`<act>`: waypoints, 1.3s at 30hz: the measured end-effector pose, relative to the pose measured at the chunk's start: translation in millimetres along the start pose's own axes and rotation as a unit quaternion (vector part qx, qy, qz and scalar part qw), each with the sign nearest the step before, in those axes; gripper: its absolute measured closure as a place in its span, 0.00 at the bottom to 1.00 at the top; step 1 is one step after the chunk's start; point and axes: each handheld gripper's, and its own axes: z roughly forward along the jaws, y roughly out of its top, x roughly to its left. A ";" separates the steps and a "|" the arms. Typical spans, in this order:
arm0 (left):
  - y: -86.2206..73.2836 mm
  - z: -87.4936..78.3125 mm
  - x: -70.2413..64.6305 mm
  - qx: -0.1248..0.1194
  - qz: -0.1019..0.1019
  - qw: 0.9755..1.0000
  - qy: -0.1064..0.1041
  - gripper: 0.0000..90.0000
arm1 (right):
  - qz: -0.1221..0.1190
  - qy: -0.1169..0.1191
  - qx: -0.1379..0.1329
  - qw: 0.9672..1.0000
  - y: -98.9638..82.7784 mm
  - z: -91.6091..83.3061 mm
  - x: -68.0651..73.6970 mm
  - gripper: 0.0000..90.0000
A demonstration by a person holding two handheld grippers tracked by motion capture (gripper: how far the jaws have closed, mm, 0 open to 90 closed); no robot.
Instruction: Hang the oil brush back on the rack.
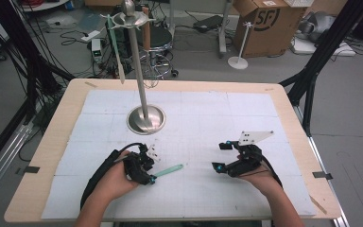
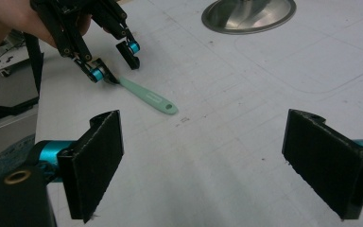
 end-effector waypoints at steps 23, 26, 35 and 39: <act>-3.8 -5.1 -12.4 0.010 0.039 0.999 -0.022 0.89 | -0.001 0.000 0.000 1.000 -0.1 0.9 -0.6 0.14; -3.6 -5.1 -11.6 0.013 0.033 0.999 -0.022 0.85 | -0.001 0.001 0.001 1.000 -0.1 1.4 -0.7 0.14; 4.8 -2.5 -9.6 0.041 0.030 0.999 -0.019 0.75 | 0.001 -0.001 0.004 1.000 -0.5 1.5 -1.2 0.14; 9.9 -0.6 -9.0 0.056 0.032 0.998 -0.022 0.74 | 0.002 -0.001 0.003 1.000 -0.4 1.6 -1.2 0.14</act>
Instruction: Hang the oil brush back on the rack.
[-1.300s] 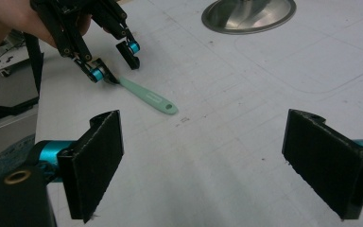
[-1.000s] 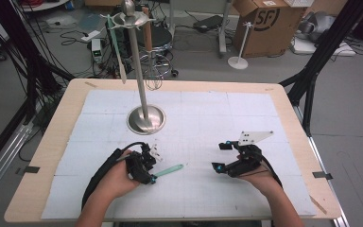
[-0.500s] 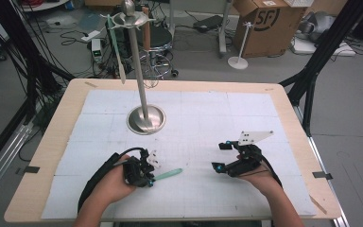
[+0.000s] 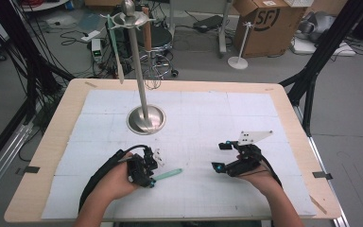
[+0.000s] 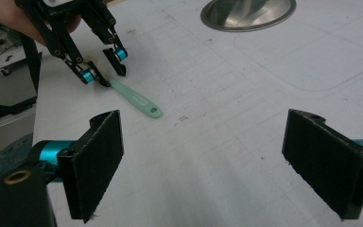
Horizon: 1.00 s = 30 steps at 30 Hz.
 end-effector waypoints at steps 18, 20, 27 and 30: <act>-9.0 0.5 6.0 -0.042 0.001 0.999 -0.009 0.89 | -0.001 0.000 0.002 1.000 -0.1 0.9 -0.5 0.14; -10.7 0.4 5.9 -0.048 0.006 0.999 -0.009 0.90 | -0.002 0.000 0.000 1.000 0.0 0.6 -0.8 0.14; -17.8 0.8 9.2 -0.090 0.000 0.996 -0.021 0.90 | -0.001 0.000 -0.002 1.000 0.1 -0.1 -0.9 0.14; -17.8 -0.1 10.4 -0.108 -0.001 0.994 -0.025 0.90 | -0.001 0.001 -0.003 1.000 0.3 -1.0 -1.0 0.14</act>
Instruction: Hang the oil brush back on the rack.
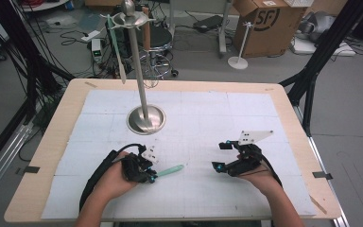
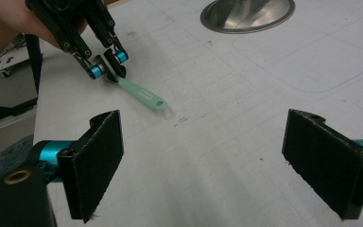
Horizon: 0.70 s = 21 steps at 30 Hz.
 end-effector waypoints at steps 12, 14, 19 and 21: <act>0.1 -22.7 2.5 -0.133 -0.011 0.991 -0.028 0.90 | -0.001 0.000 -0.001 1.000 -0.1 -0.9 -0.1 0.14; 0.1 -25.8 3.2 -0.151 -0.013 0.988 -0.029 0.90 | 0.000 -0.001 -0.001 1.000 -0.1 -0.9 -0.1 0.14; -0.7 -31.9 6.3 -0.182 -0.022 0.983 -0.034 0.90 | 0.002 -0.001 0.002 1.000 -0.1 -0.3 0.2 0.14; -1.4 -34.9 8.5 -0.193 -0.024 0.980 -0.036 0.90 | 0.002 -0.001 0.002 1.000 -0.2 -0.3 0.0 0.14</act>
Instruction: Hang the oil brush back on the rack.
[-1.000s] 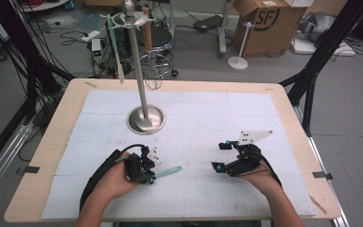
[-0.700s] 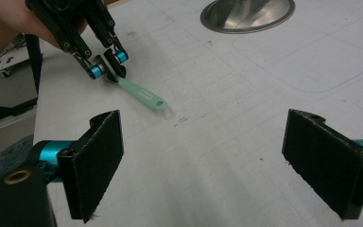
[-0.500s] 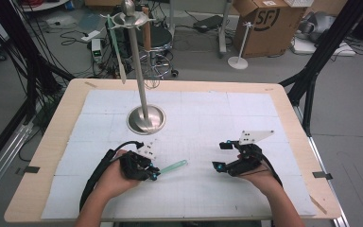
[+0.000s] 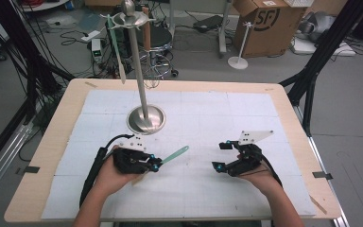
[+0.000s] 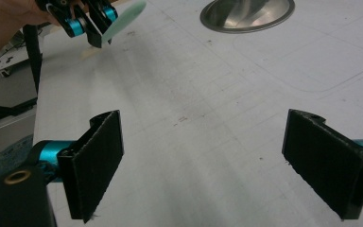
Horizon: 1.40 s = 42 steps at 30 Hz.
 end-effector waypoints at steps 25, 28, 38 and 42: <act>17.8 -34.6 4.1 -0.140 0.003 0.990 -0.032 0.90 | 0.001 0.003 -0.001 1.000 0.0 -0.1 0.0 0.14; 19.6 -37.7 3.7 -0.150 0.005 0.988 -0.034 0.90 | 0.000 0.003 -0.001 1.000 0.0 0.1 -0.3 0.14; 24.5 -48.6 4.7 -0.178 0.011 0.983 -0.035 0.90 | 0.000 0.002 -0.003 1.000 0.0 -0.4 -0.8 0.14; 27.3 -55.3 7.1 -0.197 0.011 0.980 -0.034 0.90 | 0.001 0.003 -0.004 1.000 0.1 -0.7 -0.7 0.14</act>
